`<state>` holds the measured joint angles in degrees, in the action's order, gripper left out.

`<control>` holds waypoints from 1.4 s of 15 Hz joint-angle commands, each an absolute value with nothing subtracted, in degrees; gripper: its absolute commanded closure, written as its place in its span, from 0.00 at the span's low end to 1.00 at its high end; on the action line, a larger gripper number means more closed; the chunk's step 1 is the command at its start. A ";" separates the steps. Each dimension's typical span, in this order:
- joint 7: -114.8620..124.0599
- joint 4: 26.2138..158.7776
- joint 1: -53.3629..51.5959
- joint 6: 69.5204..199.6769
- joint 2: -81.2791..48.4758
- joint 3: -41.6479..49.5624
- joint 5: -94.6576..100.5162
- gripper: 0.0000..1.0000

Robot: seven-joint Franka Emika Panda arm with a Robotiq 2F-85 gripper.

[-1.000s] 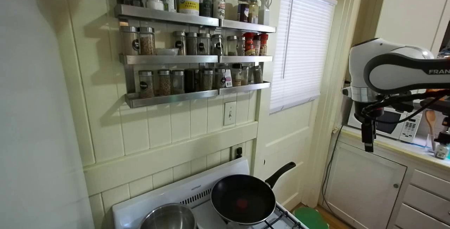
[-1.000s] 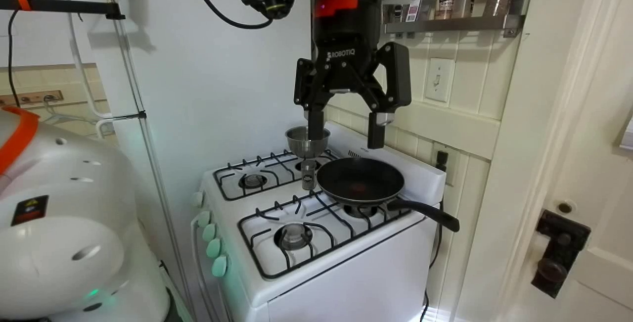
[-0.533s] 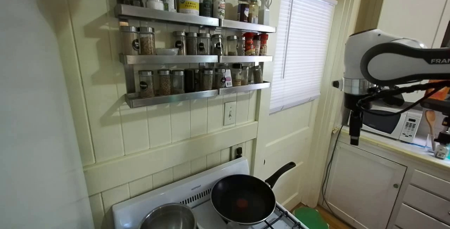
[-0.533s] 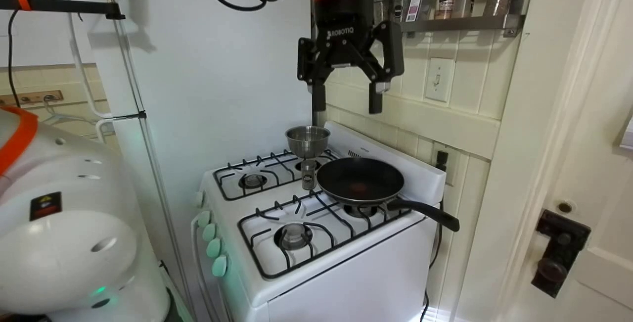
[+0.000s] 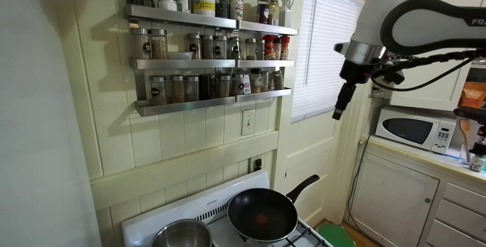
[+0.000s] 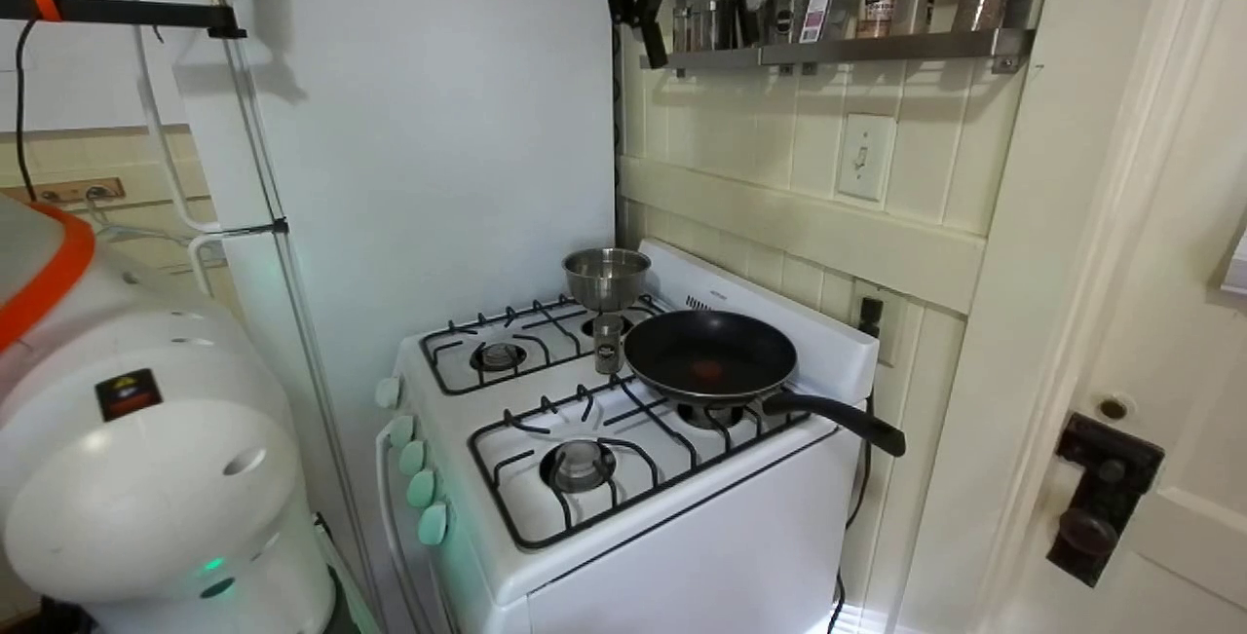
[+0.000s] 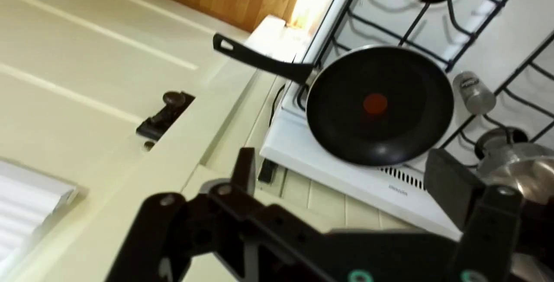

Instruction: Pick up the spice bottle on the far right of the top right shelf and place it in the center of the stove

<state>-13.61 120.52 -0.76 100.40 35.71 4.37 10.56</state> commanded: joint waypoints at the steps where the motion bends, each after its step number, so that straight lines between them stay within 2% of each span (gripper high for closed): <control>1: -12.26 113.78 -1.32 105.89 32.20 3.22 9.87 0.00; 8: -10.66 108.12 -0.33 112.21 33.37 0.60 11.97 0.00; 21: -11.63 107.64 -0.72 111.19 33.15 1.01 11.23 0.00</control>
